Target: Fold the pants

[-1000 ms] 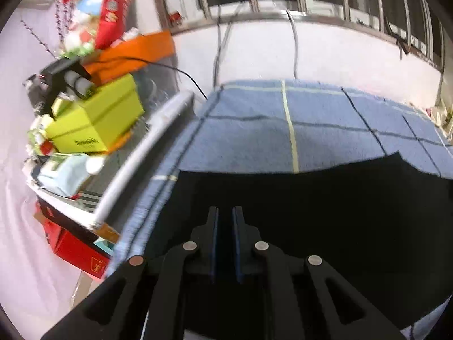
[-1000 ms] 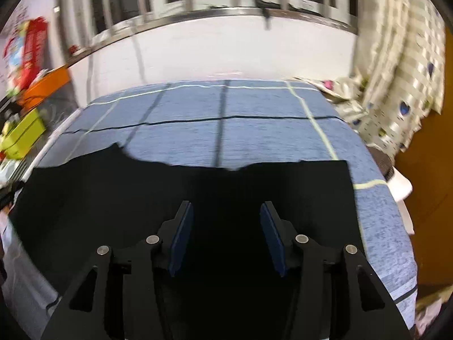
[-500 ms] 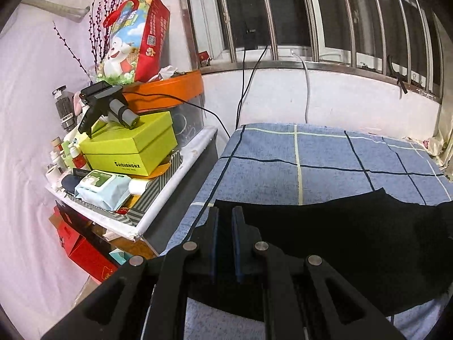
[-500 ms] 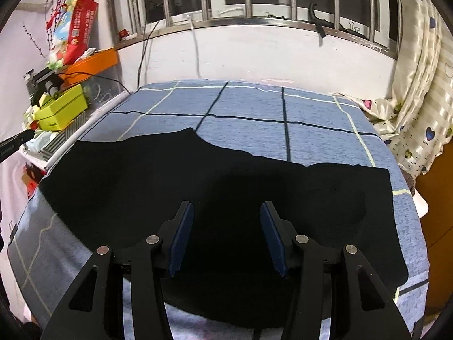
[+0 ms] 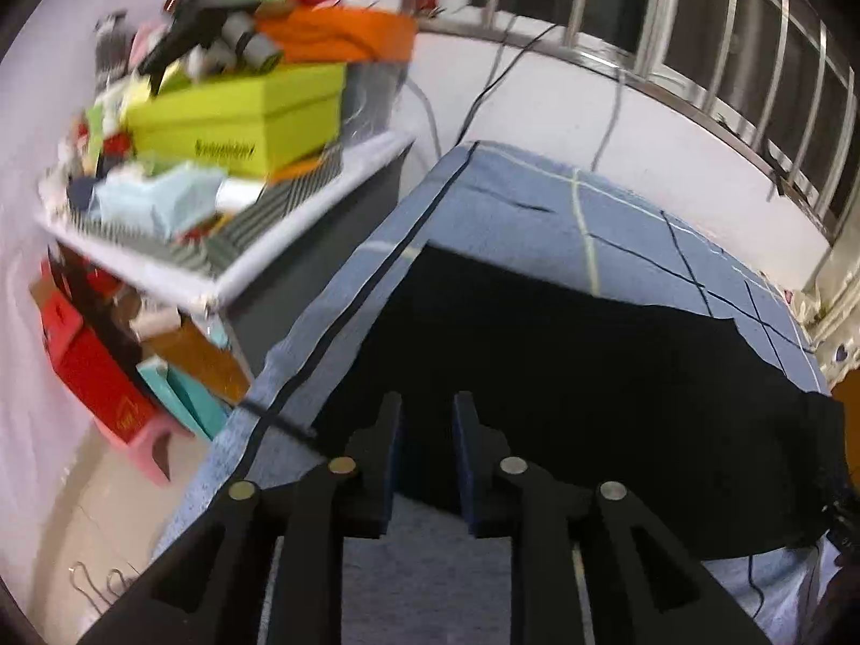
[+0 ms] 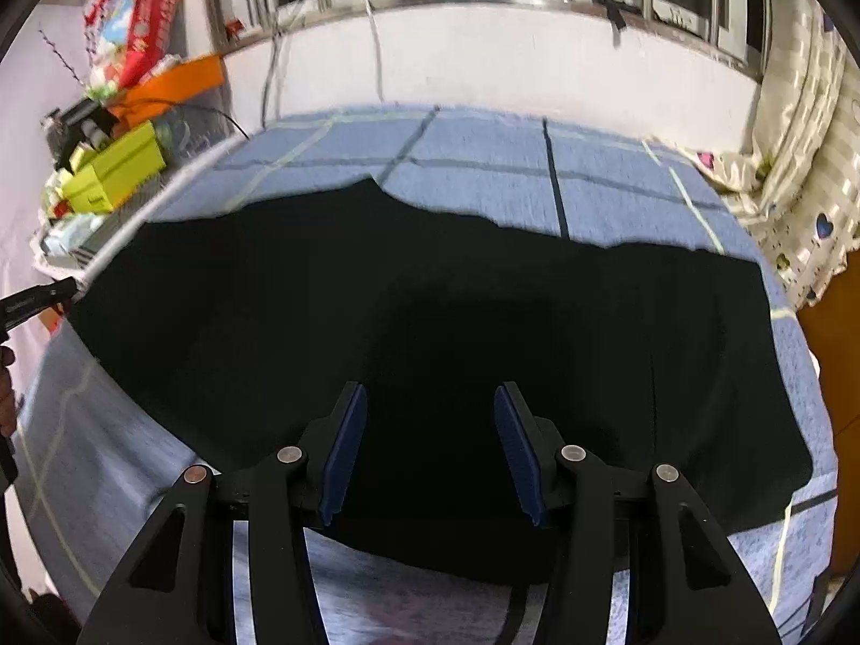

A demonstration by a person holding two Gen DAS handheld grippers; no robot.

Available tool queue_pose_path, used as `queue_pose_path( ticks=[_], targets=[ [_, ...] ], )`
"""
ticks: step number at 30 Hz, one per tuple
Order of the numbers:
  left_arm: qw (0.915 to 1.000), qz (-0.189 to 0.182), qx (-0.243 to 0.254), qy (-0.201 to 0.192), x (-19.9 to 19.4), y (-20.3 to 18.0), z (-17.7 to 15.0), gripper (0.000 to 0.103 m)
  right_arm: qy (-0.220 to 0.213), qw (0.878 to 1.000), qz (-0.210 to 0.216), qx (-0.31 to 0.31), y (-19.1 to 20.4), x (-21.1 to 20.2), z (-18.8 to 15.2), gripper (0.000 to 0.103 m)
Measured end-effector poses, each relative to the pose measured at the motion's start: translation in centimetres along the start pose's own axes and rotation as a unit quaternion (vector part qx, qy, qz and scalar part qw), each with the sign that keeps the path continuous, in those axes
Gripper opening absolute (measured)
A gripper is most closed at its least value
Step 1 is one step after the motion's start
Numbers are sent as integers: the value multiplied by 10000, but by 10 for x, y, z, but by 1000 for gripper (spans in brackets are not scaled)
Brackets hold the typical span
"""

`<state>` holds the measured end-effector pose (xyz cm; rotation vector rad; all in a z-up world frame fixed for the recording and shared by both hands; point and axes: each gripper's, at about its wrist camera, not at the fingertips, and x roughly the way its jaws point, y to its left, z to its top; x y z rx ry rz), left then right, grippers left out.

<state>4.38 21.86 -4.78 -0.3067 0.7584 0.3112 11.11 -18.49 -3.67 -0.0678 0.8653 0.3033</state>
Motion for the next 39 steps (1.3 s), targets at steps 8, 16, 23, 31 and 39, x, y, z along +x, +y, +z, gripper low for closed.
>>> queue_pose_path(
  ticks=[8,16,23,31,39],
  targets=[
    [9971,-209,-722,93,0,44,-8,35,14,9998,-164,139,-15,-3,-6,51],
    [9902,-760,-1114,371,-2,43,-24,45,24,9999,-99,116,-10,-3,-5,51],
    [9835,-1065,-1393,446,8,38,-17,45,7,9999,-65,133,-7,-4,-4,51],
    [9820,-1135,-1475,308,17,30,-9,45,15,9999,-15,117,-4,-3,-2,51],
    [9825,-1144,-1452,219,13,30,-17,43,-11,9999,8,145,-4,-4,-2,51]
  ],
)
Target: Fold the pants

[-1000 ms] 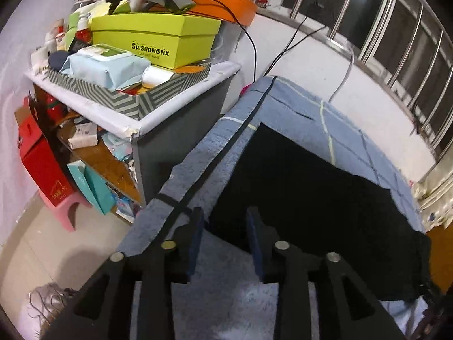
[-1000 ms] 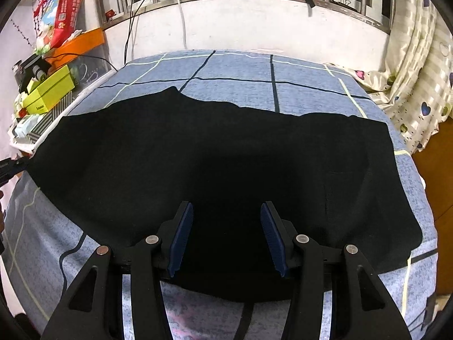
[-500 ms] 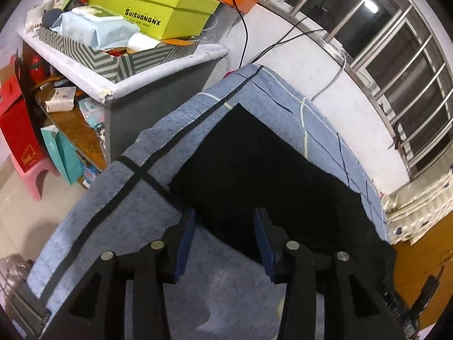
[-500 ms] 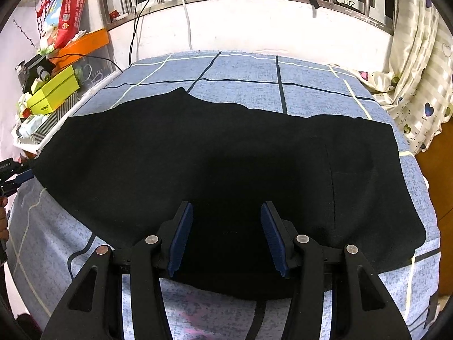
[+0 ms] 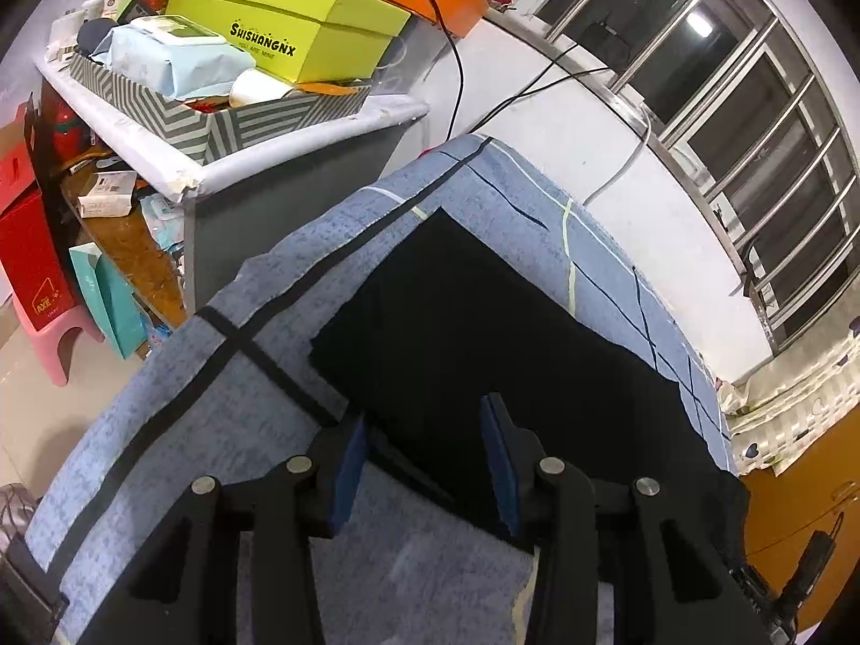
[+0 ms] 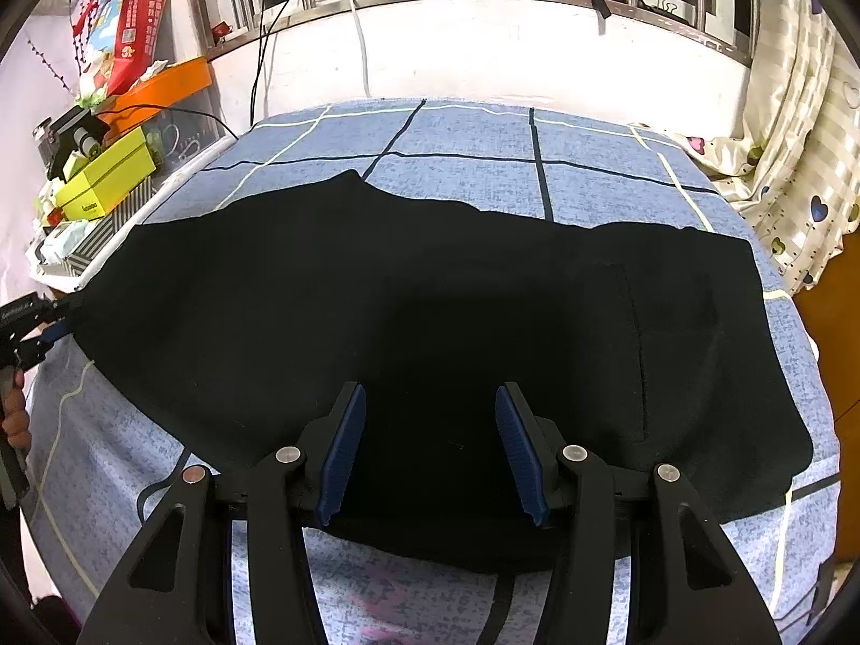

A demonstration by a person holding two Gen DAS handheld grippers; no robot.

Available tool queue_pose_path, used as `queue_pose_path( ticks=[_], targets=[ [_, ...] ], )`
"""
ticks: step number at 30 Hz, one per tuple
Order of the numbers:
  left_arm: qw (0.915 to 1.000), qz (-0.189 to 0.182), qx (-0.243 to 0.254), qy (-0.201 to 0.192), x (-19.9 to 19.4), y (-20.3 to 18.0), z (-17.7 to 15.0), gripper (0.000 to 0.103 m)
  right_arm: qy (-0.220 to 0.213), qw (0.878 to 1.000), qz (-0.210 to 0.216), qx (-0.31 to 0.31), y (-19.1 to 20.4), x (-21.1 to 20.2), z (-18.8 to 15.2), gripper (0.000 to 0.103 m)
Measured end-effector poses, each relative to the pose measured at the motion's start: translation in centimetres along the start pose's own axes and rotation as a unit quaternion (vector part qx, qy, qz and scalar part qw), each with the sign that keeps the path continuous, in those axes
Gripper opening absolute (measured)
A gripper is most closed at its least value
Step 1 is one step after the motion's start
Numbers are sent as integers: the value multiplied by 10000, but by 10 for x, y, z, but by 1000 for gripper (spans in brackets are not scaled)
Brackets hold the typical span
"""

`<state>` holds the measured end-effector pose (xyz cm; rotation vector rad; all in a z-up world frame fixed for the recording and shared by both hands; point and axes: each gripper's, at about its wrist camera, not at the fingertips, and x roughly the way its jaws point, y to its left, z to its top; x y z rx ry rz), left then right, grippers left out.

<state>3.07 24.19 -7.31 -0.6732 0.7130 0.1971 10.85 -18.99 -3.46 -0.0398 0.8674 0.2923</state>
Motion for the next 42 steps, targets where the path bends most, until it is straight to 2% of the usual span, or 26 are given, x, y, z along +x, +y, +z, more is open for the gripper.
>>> queue_pose_path(
  ticks=[5,7,9,12,20,31,36,42],
  targets=[
    [10000,-16,17,-11,10,-8,7,43,13,10000,54,24,2,2,1,51],
    [10000,8,38,-20,15,-12,9,38,7,10000,70,15,3,1,0,51],
    [10000,79,35,-26,19,-13,10,27,-8,10000,65,-1,3,-1,0,51],
    [9999,144,0,2,18,-12,9,17,-21,10000,46,31,1,-2,-1,51],
    [9998,83,152,6,15,-9,6,9,2,9999,71,79,-1,0,-3,51],
    [9981,-66,575,-227,5,-31,10,7,-15,9999,71,127,-3,0,-3,51],
    [9953,-340,865,-279,-1,-59,12,7,-29,9998,88,159,-4,0,-4,51],
    [9880,-749,1336,-207,-1,-106,8,7,-47,9996,113,238,-4,-3,-5,51]
  ],
)
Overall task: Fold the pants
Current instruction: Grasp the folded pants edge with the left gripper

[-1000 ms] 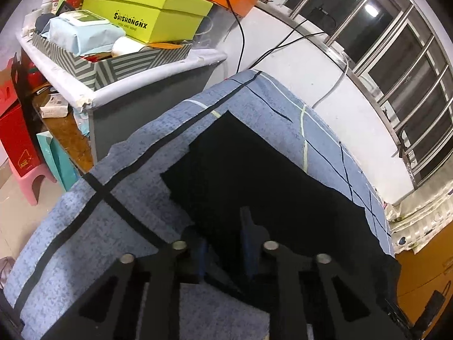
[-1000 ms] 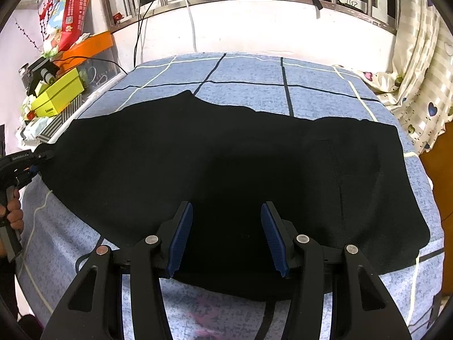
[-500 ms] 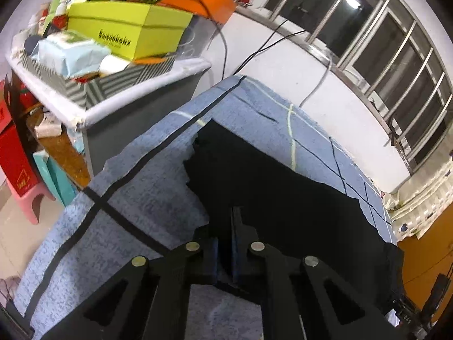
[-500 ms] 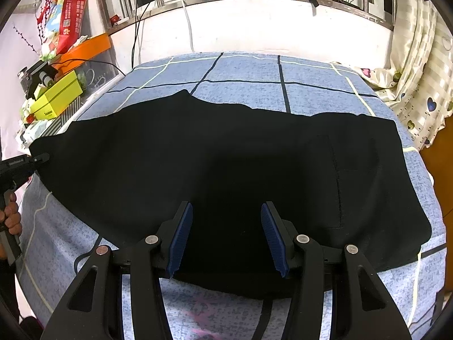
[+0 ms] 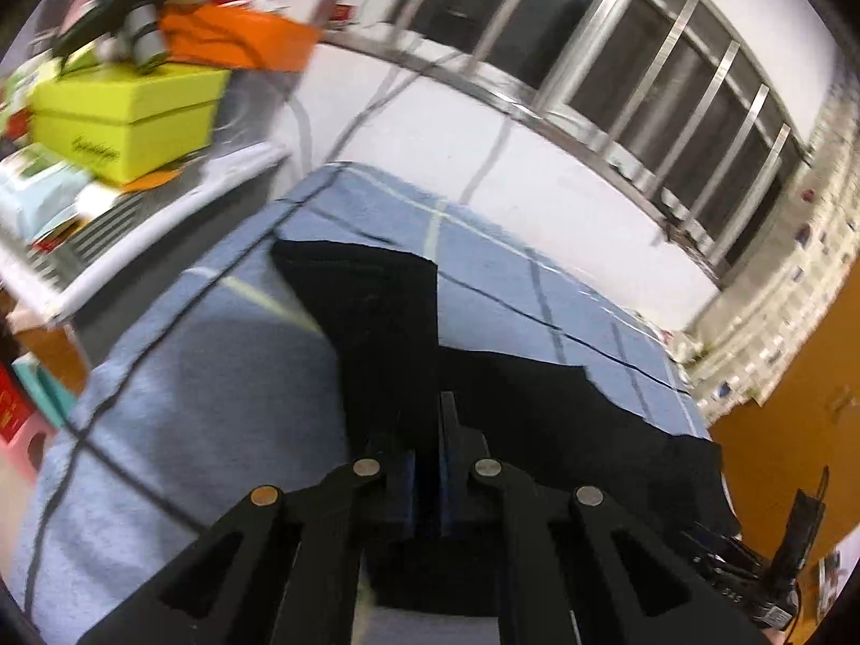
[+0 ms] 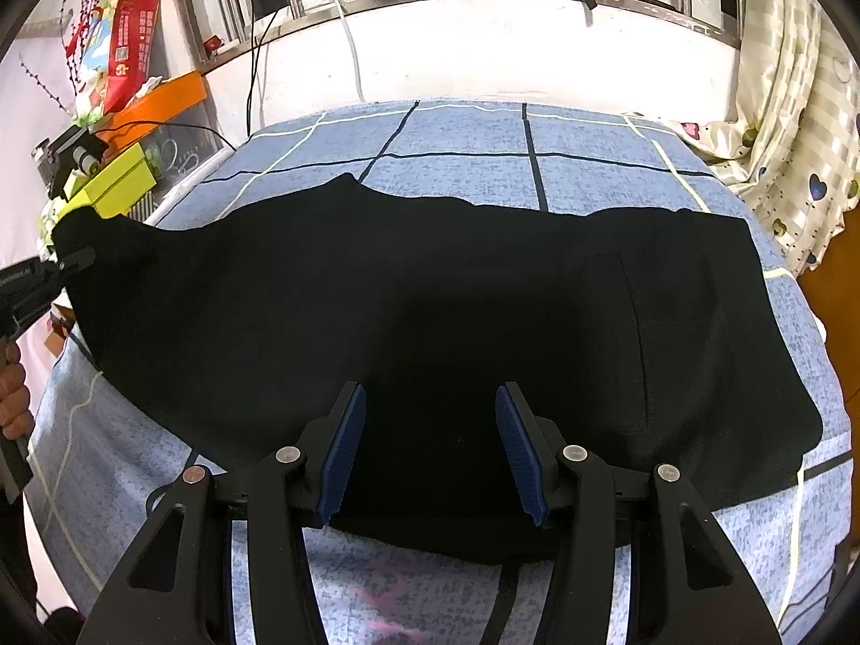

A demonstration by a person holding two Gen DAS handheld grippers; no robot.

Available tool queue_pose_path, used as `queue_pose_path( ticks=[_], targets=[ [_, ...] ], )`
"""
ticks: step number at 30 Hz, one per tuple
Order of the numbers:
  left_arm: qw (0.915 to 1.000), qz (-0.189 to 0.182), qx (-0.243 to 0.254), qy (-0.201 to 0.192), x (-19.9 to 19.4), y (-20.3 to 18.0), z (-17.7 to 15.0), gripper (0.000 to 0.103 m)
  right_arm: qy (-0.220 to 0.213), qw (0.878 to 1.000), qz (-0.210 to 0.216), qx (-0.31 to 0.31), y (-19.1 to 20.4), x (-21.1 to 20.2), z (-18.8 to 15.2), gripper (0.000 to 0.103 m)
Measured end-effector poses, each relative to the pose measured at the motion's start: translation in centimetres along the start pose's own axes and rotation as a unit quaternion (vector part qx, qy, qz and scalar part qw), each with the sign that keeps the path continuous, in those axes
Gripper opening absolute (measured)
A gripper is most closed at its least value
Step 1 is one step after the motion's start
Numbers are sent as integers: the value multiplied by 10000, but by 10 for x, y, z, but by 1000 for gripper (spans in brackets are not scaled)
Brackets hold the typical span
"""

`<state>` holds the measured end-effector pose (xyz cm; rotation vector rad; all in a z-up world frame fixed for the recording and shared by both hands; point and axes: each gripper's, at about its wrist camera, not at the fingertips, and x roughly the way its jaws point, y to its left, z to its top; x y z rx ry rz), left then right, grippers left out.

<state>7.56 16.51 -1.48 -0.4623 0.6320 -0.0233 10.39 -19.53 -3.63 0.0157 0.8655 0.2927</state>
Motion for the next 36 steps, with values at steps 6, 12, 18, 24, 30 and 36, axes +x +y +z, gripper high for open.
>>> queue_pose_path(
  ticks=[6,12,18,24,30,36],
  targets=[
    [9974,-495,491,199,17,-51,-2,7,-46,10000,-7,66,-5,-5,-1,51],
    [9872,-1054,1024,622,40,-99,-23,7,-64,9999,-40,150,-12,-8,-3,51],
    [9677,-1401,1564,1398,70,-127,-61,7,-65,9997,-43,230,-19,-9,-5,51],
    [9551,-1765,1722,1643,68,-129,-71,29,-68,9997,-17,245,-20,-8,-5,51],
    [9531,-2138,1624,1398,40,-121,-62,34,-120,9995,98,290,-20,-8,-2,51],
    [9740,-1855,1151,611,4,-82,-30,39,-208,9993,256,194,-14,-13,0,52]
  ],
)
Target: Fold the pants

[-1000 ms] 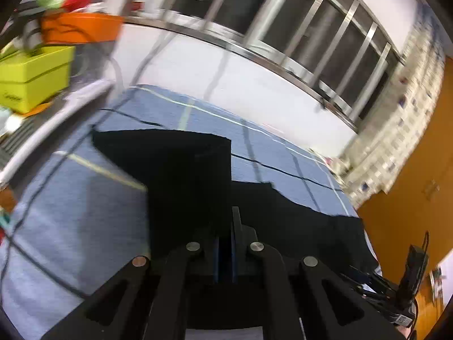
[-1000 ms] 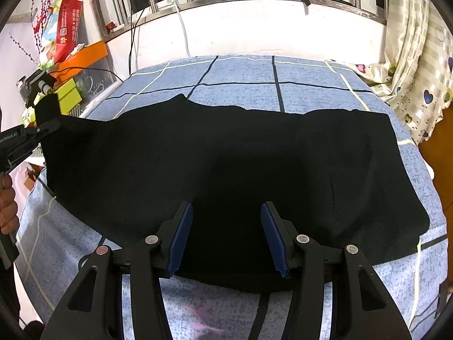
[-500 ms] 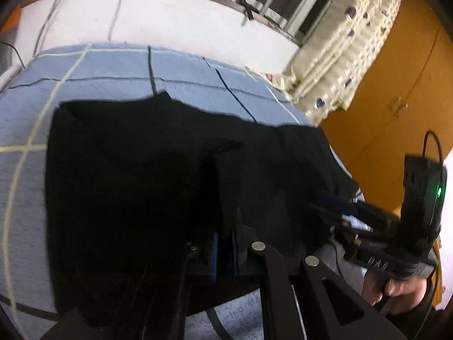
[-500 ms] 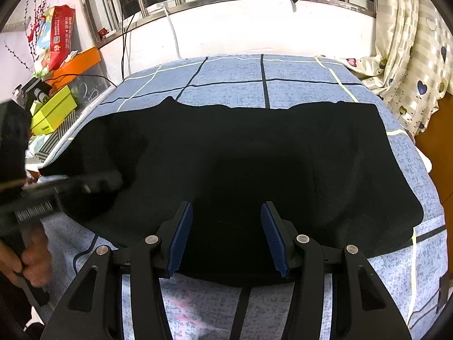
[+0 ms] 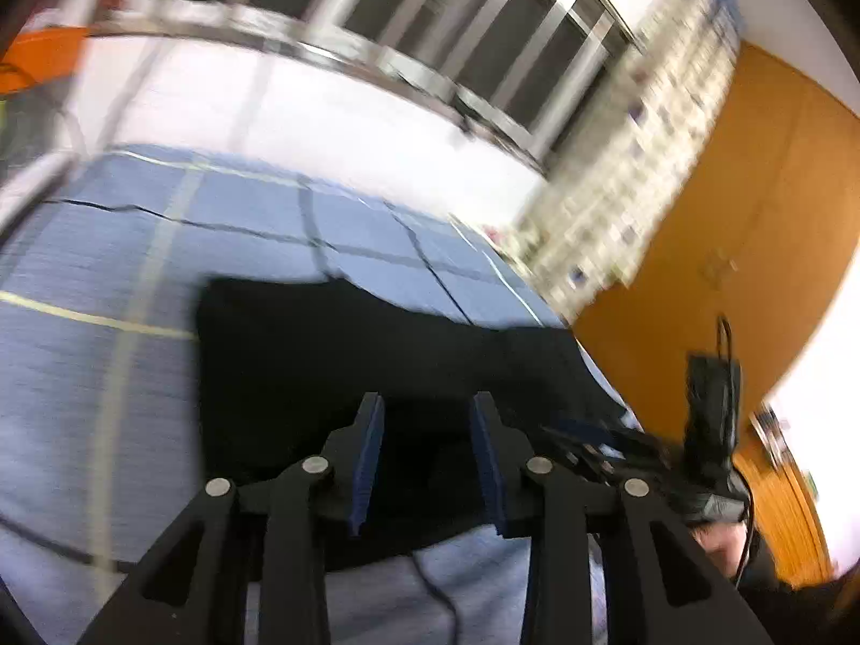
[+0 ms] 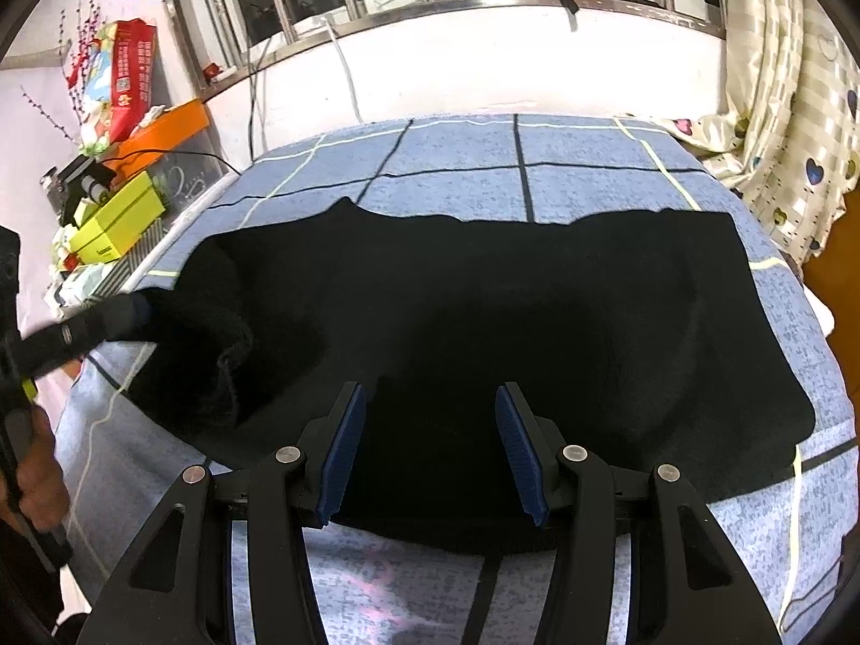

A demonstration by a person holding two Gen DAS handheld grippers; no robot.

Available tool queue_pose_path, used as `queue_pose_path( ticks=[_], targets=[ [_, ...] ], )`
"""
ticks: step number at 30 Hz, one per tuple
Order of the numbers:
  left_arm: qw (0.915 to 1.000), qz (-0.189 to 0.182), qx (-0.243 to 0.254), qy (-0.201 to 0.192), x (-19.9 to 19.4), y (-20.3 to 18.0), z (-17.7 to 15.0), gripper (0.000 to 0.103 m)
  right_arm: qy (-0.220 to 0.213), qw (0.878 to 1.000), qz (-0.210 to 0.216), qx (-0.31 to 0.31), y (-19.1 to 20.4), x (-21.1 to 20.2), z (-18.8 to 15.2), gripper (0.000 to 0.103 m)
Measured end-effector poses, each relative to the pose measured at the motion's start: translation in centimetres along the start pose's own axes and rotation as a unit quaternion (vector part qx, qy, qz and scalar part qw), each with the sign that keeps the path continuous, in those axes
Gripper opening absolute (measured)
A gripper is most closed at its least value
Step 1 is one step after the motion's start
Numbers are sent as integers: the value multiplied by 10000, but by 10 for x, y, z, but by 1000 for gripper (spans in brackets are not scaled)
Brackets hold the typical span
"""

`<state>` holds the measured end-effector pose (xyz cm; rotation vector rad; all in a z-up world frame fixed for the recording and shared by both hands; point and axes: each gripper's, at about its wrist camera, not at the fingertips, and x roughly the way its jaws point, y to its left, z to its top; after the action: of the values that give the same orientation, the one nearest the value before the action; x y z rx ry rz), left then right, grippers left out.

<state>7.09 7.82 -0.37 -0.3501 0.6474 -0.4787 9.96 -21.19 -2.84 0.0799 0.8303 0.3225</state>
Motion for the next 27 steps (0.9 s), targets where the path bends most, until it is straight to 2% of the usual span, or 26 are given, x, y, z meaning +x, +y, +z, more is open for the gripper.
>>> queue_pose_path(
  ticks=[2,3,5,9,15,20,23,25,27],
  targets=[
    [9988,403,-221,-195,-9,17,5,43,-52,10000,61,-35,3,-1,1,52],
    [9974,571,-370,-236,-11,28,8,45,-73,9999,103,-42,4,-2,2,57],
    [9943,806,-685,-150,-7,48,11,46,-104,9998,155,-35,5,-2,3,60],
    [9878,908,-1259,126,13,76,12,49,-121,9997,219,-64,7,-2,4,60],
    [9878,803,-1153,669,45,71,3,49,-145,9996,217,-54,5,-3,6,60],
    [9890,804,-1040,672,56,66,8,48,-125,9996,232,-34,3,-2,4,60],
    [9905,596,-1025,696,59,63,13,47,-120,9996,240,-12,1,-1,3,60],
    [9923,334,-978,676,62,56,18,44,-121,9996,249,14,-1,-1,3,60],
    [9935,211,-854,724,68,47,25,33,-135,9996,250,49,-3,0,2,60]
  ],
)
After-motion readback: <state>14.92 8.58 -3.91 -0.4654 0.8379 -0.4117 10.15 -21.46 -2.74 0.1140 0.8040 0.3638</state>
